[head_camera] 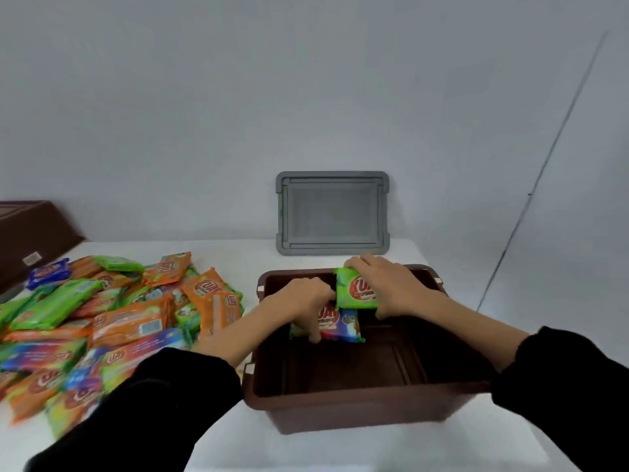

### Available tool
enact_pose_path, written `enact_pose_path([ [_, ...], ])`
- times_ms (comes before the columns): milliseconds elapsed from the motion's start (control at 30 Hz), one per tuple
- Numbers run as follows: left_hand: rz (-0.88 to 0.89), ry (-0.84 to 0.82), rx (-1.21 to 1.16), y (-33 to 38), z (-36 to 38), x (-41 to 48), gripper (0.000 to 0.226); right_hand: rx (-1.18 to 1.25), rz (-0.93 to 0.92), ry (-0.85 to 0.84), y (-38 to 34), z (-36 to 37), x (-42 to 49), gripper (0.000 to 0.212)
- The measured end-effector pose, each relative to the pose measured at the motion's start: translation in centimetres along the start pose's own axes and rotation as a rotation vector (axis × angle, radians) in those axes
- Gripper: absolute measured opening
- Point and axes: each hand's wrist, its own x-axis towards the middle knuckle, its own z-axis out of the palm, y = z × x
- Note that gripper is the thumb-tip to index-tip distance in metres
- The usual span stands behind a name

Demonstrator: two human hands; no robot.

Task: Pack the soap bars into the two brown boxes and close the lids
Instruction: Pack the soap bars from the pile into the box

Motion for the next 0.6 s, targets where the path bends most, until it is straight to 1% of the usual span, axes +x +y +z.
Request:
enact_pose_path([
  [33, -0.002, -0.011, 0.017, 0.2, 0.6, 0.5, 0.072, -0.069, -0.012, 0.069, -0.2, 1.0, -0.2, 0.082],
  [67, -0.001, -0.011, 0.033, 0.3, 1.0, 0.9, 0.072, -0.121, -0.016, 0.103, -0.4, 2.0, -0.4, 0.081],
  [100, 0.007, -0.002, 0.049, 0.1, 1.3, 1.1, 0.071, -0.150, -0.012, 0.094, -0.4, 3.0, -0.5, 0.081],
  [200, 0.064, 0.009, 0.116, -0.4, 1.9, 1.4, 0.076, -0.139, 0.074, -0.083, 0.0, 5.0, -0.8, 0.084],
  [267, 0.092, -0.007, 0.177, -0.4, 2.1, 1.6, 0.079, -0.199, 0.102, -0.146, 0.1, 5.7, -0.8, 0.085],
  [333, 0.099, -0.015, 0.207, -0.3, 2.4, 1.8, 0.079, -0.234, 0.122, -0.152, -0.1, 6.2, -0.7, 0.084],
  [533, 0.121, 0.011, 0.257, -0.3, 2.9, 2.0, 0.073, -0.219, 0.153, -0.163, -0.5, 6.6, -1.0, 0.081],
  [600, 0.135, 0.020, 0.302, -0.2, 3.1, 1.9, 0.070, -0.218, 0.164, -0.180, -0.7, 6.5, -1.2, 0.076],
])
